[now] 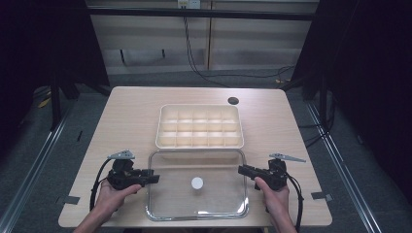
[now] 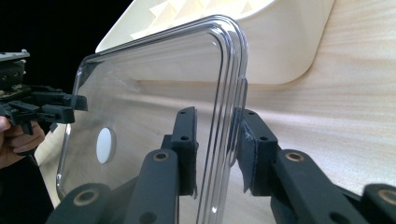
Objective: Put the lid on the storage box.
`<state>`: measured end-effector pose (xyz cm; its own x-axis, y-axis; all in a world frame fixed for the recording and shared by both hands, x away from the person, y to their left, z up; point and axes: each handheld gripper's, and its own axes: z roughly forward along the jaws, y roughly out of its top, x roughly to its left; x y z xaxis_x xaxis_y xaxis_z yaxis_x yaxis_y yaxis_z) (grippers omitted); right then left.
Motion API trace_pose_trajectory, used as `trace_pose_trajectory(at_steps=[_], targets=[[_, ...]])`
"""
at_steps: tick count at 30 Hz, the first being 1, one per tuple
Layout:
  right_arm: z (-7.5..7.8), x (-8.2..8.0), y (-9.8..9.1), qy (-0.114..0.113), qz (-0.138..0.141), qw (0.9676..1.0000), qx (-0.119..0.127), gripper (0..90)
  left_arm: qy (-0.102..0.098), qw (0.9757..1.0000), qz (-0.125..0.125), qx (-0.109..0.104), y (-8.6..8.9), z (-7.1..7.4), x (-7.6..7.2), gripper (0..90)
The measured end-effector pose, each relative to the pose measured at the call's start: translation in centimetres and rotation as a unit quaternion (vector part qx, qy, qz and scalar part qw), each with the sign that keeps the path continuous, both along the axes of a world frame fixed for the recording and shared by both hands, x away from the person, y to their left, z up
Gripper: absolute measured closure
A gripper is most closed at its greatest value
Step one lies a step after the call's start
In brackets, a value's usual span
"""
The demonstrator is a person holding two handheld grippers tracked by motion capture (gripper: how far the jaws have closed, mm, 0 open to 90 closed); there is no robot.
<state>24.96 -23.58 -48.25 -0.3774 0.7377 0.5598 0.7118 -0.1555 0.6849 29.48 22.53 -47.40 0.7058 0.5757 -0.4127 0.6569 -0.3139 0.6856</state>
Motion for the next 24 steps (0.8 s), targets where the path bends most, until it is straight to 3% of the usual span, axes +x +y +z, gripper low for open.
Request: trace_pose_trajectory(at_steps=[7,14,24], targets=[[0.8,-0.4,0.3,-0.014,-0.004,0.9997,-0.018,69.1,-0.007,0.9999,0.003,-0.013,0.3,0.4,-0.1,59.4],[1.5,-0.4,0.2,-0.021,-0.003,0.9998,-0.006,70.9,-0.02,0.9994,0.005,-0.027,0.7,1.2,0.0,63.1],[2.6,-0.8,0.3,-0.041,-0.009,0.999,-0.014,71.2,-0.039,0.9984,0.007,-0.04,0.8,2.1,-0.3,67.5]])
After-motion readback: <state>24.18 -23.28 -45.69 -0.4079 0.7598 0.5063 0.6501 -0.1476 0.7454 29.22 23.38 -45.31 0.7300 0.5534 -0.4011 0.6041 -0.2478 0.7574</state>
